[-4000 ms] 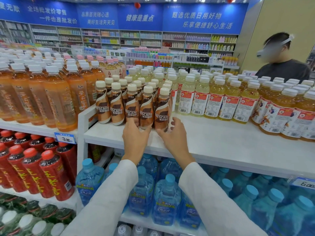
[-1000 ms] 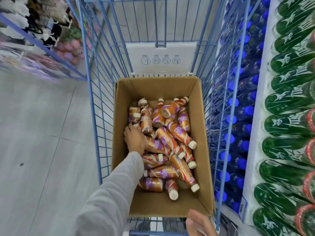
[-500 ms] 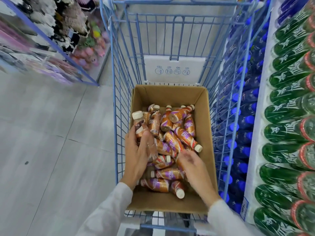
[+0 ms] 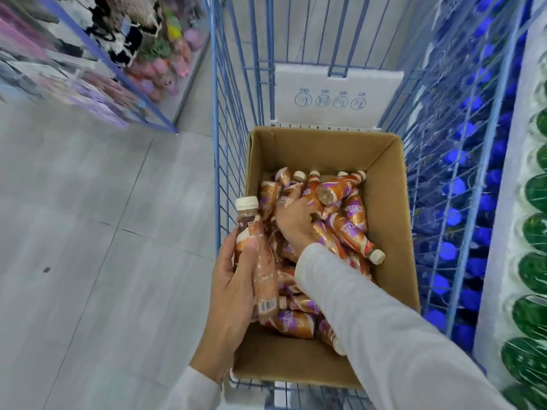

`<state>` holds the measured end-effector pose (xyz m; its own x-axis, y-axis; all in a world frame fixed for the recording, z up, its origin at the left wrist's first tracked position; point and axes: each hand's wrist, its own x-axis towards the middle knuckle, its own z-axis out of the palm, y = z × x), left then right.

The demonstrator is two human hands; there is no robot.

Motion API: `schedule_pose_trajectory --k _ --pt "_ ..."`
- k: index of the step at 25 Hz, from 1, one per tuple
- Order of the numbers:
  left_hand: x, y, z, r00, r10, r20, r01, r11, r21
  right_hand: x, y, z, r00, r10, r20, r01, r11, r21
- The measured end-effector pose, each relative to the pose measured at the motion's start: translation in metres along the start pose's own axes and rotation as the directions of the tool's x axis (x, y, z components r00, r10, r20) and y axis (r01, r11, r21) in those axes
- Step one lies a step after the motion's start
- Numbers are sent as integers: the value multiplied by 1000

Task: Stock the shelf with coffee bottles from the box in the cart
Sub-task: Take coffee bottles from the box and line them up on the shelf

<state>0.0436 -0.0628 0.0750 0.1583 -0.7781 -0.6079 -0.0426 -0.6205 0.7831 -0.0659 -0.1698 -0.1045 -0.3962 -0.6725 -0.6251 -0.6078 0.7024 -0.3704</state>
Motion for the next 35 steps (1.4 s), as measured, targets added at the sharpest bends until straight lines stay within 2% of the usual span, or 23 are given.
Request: schedule_pose_trajectory --k 2,4,5,7,8,9,10,11,15,18,21,24,28,30,35 --pt "3 -4 -9 999 -13 -34 14 1000 7 0 -1 26 998 26 -53 -32 992 -123" --pt "6 -7 -18 998 -25 -61 23 999 -24 -2 -5 37 992 56 -111 -71 988 -134" --pt "7 -6 -21 998 -24 -65 22 999 -31 -2 -8 36 992 87 -96 -93 994 -61" --pt "5 -4 -27 998 -19 -63 18 1000 -21 -2 -7 27 987 162 10 -160 966 201" --pt "3 0 -30 998 -26 -62 24 999 -25 -4 -2 19 975 201 93 -221 908 357" --pt "1 7 -32 998 -28 -56 26 999 -35 -11 4 7 948 250 195 -316 803 506" --pt "-1 13 -36 999 -31 -43 29 999 -45 -23 10 -8 916 279 288 -400 683 611" --pt "-3 20 -40 999 -25 -23 24 998 -50 -35 18 -21 902 252 349 -428 617 660" --pt "-24 56 -50 995 55 87 -52 998 -40 -122 30 -88 937 64 344 -320 552 770" --pt "-52 82 -44 979 83 188 -78 996 -36 -198 38 -142 939 -47 342 -296 398 868" --pt "-81 96 -30 947 70 314 -55 997 -56 -264 49 -180 963 -64 261 -241 218 946" --pt "-112 112 -8 913 62 403 -42 997 -58 -318 62 -213 991 -26 132 -127 133 983" --pt "-176 136 38 789 119 602 -131 991 -25 -385 103 -251 991 110 -77 70 66 995" --pt "-208 141 59 724 103 682 -139 990 -2 -414 127 -264 962 197 -190 172 107 979" --pt "-287 137 115 543 99 834 -260 964 55 -498 191 -287 861 355 -364 363 72 929"
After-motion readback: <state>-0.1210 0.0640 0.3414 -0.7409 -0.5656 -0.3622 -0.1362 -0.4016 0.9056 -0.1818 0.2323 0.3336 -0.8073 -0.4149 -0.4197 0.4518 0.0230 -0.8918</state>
